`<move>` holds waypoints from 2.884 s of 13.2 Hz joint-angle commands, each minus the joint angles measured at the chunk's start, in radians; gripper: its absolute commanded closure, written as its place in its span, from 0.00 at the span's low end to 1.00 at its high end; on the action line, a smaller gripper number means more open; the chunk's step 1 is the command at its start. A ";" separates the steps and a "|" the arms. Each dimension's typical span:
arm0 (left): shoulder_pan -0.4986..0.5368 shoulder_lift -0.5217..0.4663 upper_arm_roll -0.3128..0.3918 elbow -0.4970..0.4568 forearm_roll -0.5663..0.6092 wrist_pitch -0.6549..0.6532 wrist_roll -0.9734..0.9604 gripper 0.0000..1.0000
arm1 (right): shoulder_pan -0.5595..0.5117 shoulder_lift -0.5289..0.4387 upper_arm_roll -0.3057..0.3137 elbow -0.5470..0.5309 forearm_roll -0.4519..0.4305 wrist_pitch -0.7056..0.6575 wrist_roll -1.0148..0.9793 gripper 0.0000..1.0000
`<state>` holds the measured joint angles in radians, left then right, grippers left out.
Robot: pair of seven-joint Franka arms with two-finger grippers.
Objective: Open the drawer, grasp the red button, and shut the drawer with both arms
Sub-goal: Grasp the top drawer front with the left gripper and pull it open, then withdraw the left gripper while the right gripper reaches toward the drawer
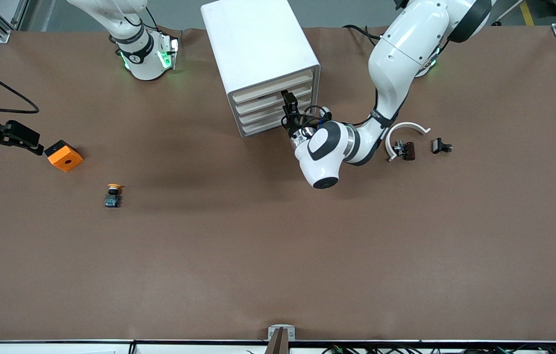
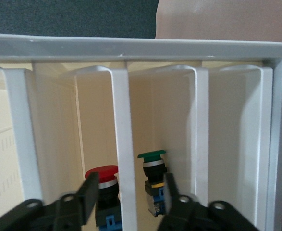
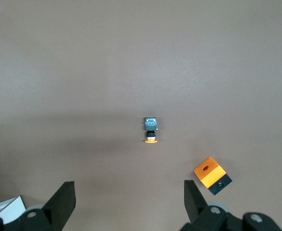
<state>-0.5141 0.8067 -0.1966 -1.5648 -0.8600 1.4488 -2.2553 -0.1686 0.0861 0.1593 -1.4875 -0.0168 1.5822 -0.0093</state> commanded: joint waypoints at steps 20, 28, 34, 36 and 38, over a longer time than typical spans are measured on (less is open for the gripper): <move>0.117 0.081 0.147 0.206 -0.039 0.025 -0.006 0.79 | 0.066 0.014 0.009 0.027 -0.002 0.009 0.032 0.00; 0.212 0.034 0.161 0.311 -0.030 0.016 0.002 0.00 | 0.349 0.014 0.011 0.023 0.017 -0.065 0.736 0.00; 0.400 -0.017 0.164 0.344 0.080 -0.031 0.112 0.00 | 0.605 0.098 0.011 0.019 0.034 -0.048 1.193 0.00; 0.436 -0.017 0.163 0.344 0.172 -0.047 0.137 0.00 | 0.641 0.132 0.011 0.021 0.053 -0.004 1.259 0.00; 0.447 -0.018 0.164 0.348 0.264 -0.047 0.195 0.00 | 0.670 0.167 0.011 0.021 0.075 0.051 1.327 0.00</move>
<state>-0.0619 0.8007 -0.0321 -1.2143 -0.6615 1.4084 -2.0987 0.4781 0.2236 0.1804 -1.4878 0.0307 1.6088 1.2608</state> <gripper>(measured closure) 0.000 0.000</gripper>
